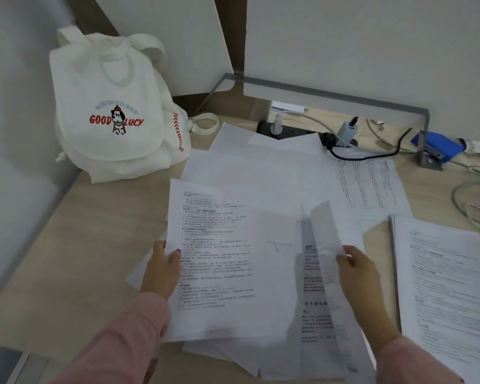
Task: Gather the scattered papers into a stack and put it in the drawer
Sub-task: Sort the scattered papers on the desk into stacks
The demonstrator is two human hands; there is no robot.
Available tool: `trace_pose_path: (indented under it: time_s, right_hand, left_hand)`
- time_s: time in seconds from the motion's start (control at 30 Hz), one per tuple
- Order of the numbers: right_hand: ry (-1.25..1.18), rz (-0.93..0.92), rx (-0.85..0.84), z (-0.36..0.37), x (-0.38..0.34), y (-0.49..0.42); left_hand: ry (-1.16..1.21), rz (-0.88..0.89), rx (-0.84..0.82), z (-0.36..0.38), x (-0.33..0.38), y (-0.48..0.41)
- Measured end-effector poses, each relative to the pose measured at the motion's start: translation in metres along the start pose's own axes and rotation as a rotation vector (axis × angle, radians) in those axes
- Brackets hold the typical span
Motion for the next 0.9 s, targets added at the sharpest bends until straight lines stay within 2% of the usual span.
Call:
trace_pose_path:
  time_s: [0.07,0.13,0.27,0.37,0.5,0.57,0.73,0.8,0.9]
  right_hand:
    - [-0.319,0.059,-0.039,-0.008,-0.015,0.003]
    - [-0.573,0.076,-0.177,-0.007,-0.038,0.007]
    - [-0.832,0.035,-0.446,-0.005,-0.079,0.011]
    - [-1.01,0.046,-0.498,-0.007,-0.093,0.009]
    - [-1.103,0.126,-0.485,0.004,-0.072,-0.002]
    - [-1.112,0.201,-0.425,0.016,-0.049,-0.009]
    - [-1.236,0.493,-0.034,0.045,0.021,-0.01]
    - [-1.159,0.507,-0.043,0.061,0.029,0.001]
    - [-1.026,0.507,-0.162,0.084,0.025,0.022]
  left_hand:
    - [0.007,-0.004,-0.002,0.001,-0.002,-0.001]
    - [0.01,-0.012,-0.017,0.003,-0.003,-0.002]
    - [0.025,-0.019,-0.045,0.005,-0.001,-0.004]
    - [0.042,-0.018,-0.07,0.007,0.002,-0.004]
    - [0.108,-0.029,-0.09,0.006,0.003,-0.004]
    - [0.144,-0.029,-0.099,0.006,0.003,-0.004]
    - [0.25,-0.066,-0.138,0.011,-0.004,0.0]
    - [0.329,-0.108,-0.149,0.014,-0.01,0.001]
    - [0.397,-0.153,-0.163,0.021,-0.012,0.004]
Point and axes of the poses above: each hand's wrist, its own y-axis away from the middle knuckle, its own z-axis out of the palm, x = y × z, the point moved 8 cm from there along -y, towards the middle knuckle, and after that the axes turned 7 degrees about -z, right-handed, at the moved point
